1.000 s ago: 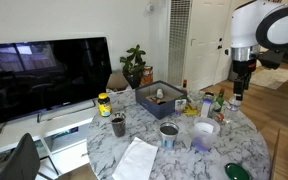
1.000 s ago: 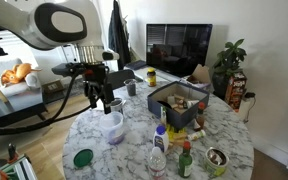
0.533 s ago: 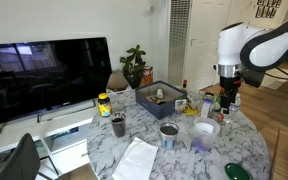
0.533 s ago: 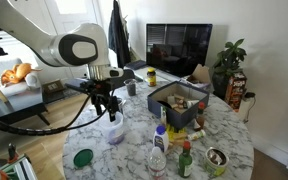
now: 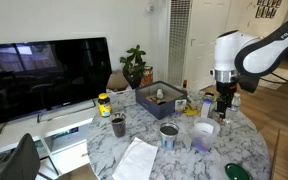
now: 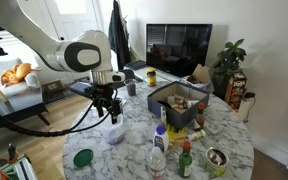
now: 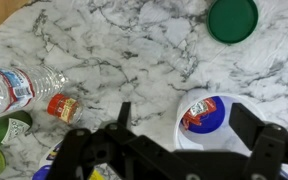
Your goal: Take the packets out the jar
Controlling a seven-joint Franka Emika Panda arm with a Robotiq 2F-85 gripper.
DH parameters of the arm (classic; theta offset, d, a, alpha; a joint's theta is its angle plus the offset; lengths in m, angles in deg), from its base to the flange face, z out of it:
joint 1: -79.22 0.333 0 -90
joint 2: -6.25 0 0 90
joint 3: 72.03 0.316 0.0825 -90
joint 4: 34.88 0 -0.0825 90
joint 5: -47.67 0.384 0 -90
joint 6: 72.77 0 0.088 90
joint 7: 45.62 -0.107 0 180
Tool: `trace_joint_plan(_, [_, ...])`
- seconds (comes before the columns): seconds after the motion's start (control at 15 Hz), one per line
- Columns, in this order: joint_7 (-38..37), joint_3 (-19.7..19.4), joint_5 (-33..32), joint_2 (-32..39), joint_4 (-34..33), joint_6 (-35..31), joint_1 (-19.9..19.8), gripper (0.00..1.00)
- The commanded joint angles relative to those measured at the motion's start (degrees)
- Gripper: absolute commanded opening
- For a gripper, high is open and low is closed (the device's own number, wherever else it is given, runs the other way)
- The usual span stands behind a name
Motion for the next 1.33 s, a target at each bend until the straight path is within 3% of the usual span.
trace_joint_plan(0.0, [-0.9,-0.3,1.8,2.9,-0.3,-2.6,0.5,1.0])
trace_joint_plan(0.4, [-2.8,-0.5,2.4,8.6,-0.4,-13.4,0.4,1.0])
trace_joint_plan(0.73, [-5.2,-0.8,1.3,13.4,-1.2,-18.5,0.4,1.0])
trace_joint_plan(1.0, [-6.5,-1.6,1.2,16.6,-2.1,-19.5,0.6,0.58])
trace_joint_plan(1.27, [-6.0,-1.8,2.8,18.7,-3.0,-19.0,0.8,0.29])
